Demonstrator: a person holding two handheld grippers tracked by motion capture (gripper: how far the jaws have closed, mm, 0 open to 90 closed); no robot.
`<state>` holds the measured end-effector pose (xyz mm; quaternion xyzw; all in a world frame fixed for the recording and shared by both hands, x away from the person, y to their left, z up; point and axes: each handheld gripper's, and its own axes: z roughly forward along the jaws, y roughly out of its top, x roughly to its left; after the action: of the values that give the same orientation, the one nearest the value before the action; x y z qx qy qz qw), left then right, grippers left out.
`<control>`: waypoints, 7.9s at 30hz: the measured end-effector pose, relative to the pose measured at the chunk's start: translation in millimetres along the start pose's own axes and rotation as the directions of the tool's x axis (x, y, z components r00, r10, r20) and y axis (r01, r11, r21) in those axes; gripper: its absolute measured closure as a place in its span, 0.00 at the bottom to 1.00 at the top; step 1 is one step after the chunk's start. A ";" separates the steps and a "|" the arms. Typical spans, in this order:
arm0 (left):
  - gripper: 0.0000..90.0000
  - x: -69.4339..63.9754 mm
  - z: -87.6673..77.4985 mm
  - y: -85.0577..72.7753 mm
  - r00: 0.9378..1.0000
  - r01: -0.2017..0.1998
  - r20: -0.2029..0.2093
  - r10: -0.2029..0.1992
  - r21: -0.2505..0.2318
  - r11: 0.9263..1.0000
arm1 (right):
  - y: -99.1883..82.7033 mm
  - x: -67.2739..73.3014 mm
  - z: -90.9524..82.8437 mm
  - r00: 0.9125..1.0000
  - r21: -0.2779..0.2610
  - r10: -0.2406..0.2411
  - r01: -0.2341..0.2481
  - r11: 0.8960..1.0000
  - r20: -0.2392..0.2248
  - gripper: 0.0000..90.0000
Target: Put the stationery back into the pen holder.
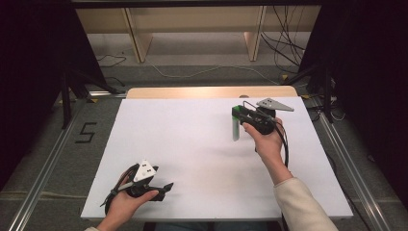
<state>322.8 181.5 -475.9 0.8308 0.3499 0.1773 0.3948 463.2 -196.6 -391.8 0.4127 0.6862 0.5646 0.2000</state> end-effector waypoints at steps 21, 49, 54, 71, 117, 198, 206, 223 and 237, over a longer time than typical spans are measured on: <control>0.22 -0.5 -0.1 -0.2 1.000 0.001 0.000 -0.001 -0.004 1.000 | 12.0 -22.7 -19.2 0.997 -0.062 0.025 -0.021 0.998 0.070 0.75; 0.22 0.2 0.2 0.1 1.000 -0.002 0.005 0.002 -0.001 1.000 | 17.2 -43.8 -33.3 0.989 -0.099 0.042 -0.028 0.995 0.140 0.75; 0.22 -0.1 -0.1 -0.2 1.000 0.003 0.004 -0.003 -0.003 1.000 | 17.8 -45.9 -35.4 0.988 -0.105 0.047 -0.031 0.994 0.147 0.75; 0.22 0.3 0.1 0.0 1.000 0.002 0.004 -0.002 -0.001 1.000 | 20.6 -54.6 -43.3 0.982 -0.117 0.060 -0.039 0.992 0.178 0.75; 0.22 -0.7 -0.2 0.0 1.000 0.005 0.005 -0.005 -0.004 1.000 | 21.6 -68.6 -53.8 0.966 -0.150 0.065 -0.028 0.988 0.252 0.75; 0.22 -2.5 0.9 0.6 1.000 0.001 0.014 -0.001 -0.001 1.000 | -8.0 -93.4 -9.4 0.929 -0.085 0.030 0.001 0.996 0.368 0.75; 0.22 -2.5 0.7 0.5 1.000 0.001 0.014 -0.001 -0.002 1.000 | -13.0 -94.1 -6.5 0.929 -0.066 0.021 0.003 0.998 0.368 0.75; 0.22 -2.4 0.9 0.4 1.000 0.001 0.014 -0.001 -0.001 1.000 | -25.8 -95.0 1.3 0.931 0.012 -0.010 0.007 1.000 0.364 0.74; 0.22 -2.8 1.4 0.5 1.000 0.001 0.013 -0.001 -0.001 1.000 | -22.2 -93.2 -4.7 0.934 0.057 -0.028 0.008 0.998 0.357 0.57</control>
<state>321.9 178.5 -476.5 0.8315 0.3478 0.1717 0.3978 506.2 -273.8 -429.2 0.5076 0.6574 0.4591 0.3153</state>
